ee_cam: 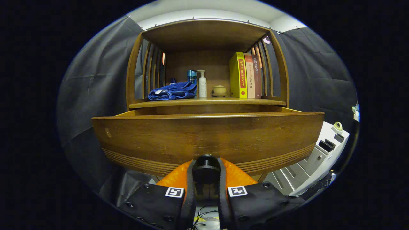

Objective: Pull open the drawer, take out the items inside it, and place them on the countertop above the cabinet.

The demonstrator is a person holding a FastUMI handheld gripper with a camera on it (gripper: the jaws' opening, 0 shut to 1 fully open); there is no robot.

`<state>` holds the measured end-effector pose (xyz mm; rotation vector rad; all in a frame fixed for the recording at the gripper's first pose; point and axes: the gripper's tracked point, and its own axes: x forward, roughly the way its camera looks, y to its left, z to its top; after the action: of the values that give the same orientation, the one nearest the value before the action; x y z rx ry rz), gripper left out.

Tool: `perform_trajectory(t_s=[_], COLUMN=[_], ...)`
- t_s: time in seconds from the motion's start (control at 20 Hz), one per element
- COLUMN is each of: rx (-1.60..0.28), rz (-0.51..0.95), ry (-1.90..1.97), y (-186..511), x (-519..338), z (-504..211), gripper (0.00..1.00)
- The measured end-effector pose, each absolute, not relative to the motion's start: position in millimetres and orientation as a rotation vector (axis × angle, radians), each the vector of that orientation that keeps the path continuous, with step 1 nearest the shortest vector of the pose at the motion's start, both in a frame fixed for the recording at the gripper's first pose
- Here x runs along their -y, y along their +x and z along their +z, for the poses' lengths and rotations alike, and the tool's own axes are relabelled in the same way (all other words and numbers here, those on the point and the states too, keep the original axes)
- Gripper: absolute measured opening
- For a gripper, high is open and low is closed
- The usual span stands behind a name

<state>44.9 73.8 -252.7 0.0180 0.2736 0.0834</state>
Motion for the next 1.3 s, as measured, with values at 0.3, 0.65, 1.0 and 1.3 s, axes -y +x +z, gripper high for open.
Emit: perform_trajectory(t_s=[0.3, 0.65, 1.0, 1.3], rx=[-0.254, -0.216, -0.171, -0.099], rz=[0.082, 0.053, 0.052, 0.083], ry=[0.007, -0.041, -0.003, 0.030], y=[45, 46, 40, 35], x=[-74, -69, -65, -68], z=[-254, -245, -228, -189], gripper=[0.37, 0.53, 0.98, 0.98])
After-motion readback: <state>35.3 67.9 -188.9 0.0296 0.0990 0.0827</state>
